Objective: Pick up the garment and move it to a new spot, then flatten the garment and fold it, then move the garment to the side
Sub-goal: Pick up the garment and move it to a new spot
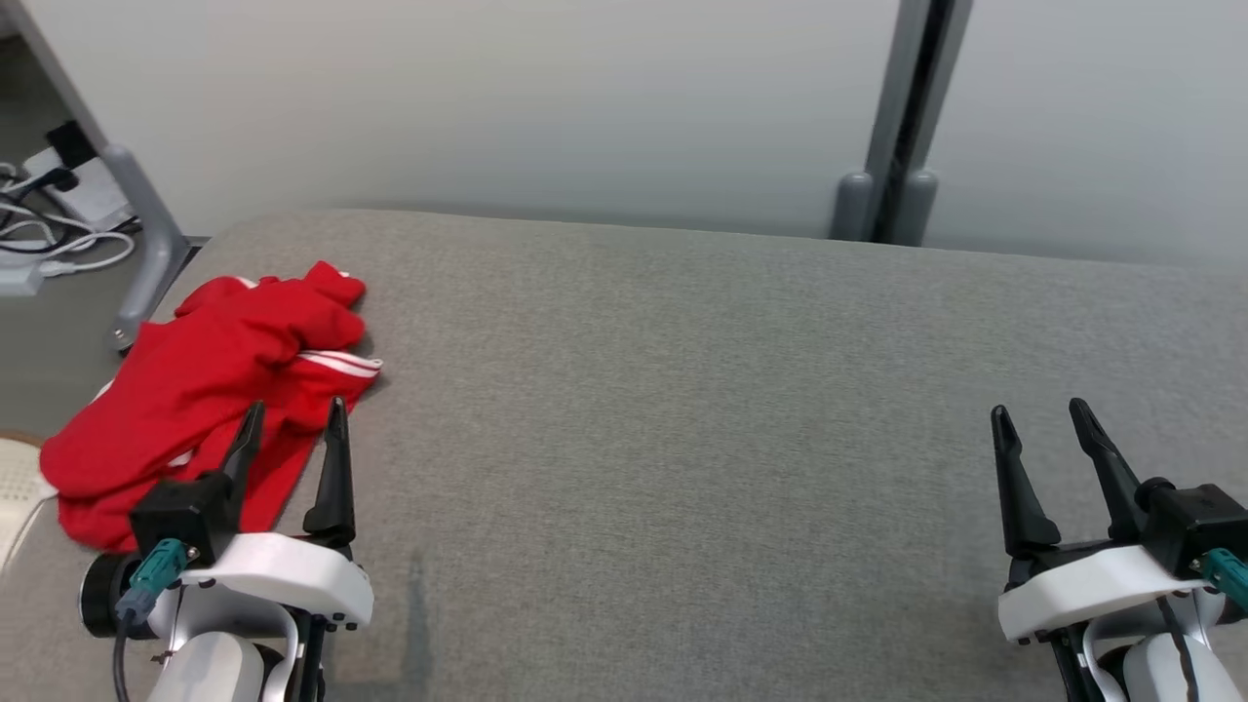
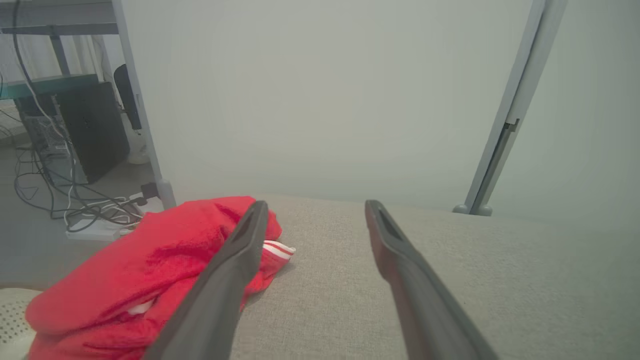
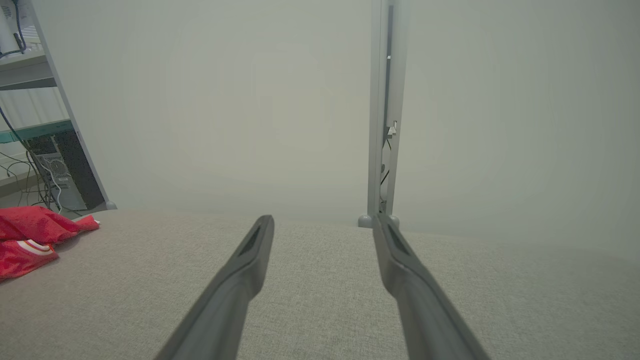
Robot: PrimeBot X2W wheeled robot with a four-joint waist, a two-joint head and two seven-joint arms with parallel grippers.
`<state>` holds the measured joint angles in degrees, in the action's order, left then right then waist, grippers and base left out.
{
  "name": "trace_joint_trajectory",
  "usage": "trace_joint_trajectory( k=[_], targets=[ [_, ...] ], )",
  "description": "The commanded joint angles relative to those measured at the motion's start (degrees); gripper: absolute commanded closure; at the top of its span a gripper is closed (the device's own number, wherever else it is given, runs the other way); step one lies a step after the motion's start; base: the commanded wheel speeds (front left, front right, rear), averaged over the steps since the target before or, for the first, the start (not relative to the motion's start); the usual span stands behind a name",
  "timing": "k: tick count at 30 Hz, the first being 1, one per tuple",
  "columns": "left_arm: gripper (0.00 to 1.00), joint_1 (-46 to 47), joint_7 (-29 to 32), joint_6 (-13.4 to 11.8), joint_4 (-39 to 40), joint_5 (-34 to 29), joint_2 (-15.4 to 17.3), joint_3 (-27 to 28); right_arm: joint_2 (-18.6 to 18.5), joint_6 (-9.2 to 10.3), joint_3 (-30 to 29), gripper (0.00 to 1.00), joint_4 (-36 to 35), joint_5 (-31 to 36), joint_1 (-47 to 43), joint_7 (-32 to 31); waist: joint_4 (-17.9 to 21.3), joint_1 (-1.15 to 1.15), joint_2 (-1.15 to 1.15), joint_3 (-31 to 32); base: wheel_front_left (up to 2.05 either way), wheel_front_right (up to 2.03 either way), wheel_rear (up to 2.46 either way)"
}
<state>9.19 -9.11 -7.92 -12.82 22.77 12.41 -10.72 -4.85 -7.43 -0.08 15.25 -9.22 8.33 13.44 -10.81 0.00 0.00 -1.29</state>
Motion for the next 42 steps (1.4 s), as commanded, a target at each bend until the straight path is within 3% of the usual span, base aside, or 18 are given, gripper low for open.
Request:
trace_joint_trajectory(
  k=[1,7,16,42],
  targets=[
    [0.00,0.06,-0.41,-0.25,0.17,0.51,0.51,0.43,-0.20,-0.10,0.04,0.00,-0.45,0.31,0.38,-0.31,-3.12,0.00,0.00,-0.31,0.00,0.00,0.00],
    [0.00,-0.54,-0.83,-0.73,0.46,1.05,0.93,1.36,-0.17,-0.10,1.33,0.00,-1.06,0.90,0.78,-0.94,-8.26,0.00,0.00,-0.72,0.00,0.00,0.00],
    [0.00,-2.28,-1.50,-1.09,0.28,2.47,1.82,2.64,-0.16,-0.07,2.50,0.00,-0.78,0.52,1.25,-1.25,-11.93,0.00,0.00,-0.27,0.00,0.00,0.00],
    [0.00,0.74,-0.72,-1.54,1.32,4.23,2.39,2.91,0.27,-0.07,2.38,0.00,-1.34,0.91,1.67,-1.48,-12.34,0.00,0.00,-1.38,0.00,0.00,0.00]
  ],
)
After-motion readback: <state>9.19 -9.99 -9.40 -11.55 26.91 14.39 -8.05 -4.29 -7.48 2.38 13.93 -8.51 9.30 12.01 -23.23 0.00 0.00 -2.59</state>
